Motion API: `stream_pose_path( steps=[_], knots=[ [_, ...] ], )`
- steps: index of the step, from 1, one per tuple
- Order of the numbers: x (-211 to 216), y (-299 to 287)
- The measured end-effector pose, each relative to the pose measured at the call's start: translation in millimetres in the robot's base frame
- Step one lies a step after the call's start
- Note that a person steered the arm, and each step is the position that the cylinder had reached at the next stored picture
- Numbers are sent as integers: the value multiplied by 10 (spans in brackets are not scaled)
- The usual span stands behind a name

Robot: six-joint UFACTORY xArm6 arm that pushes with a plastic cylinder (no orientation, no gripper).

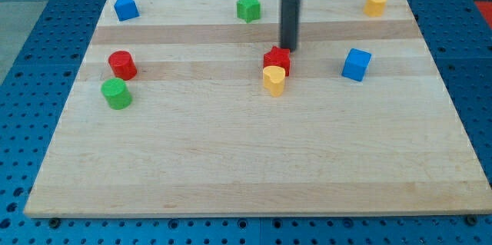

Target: Place the red star diagonally bottom left to the green star

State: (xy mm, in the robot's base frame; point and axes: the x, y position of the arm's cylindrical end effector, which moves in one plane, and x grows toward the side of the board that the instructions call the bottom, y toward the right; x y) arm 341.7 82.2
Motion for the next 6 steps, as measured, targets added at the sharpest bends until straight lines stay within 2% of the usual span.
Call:
stream_pose_path(
  steps=[1,3,4,5,6],
  knots=[
    [186,142],
    [481,-1434],
    [468,-1599],
    [154,-1378],
    [447,-1705]
  ],
)
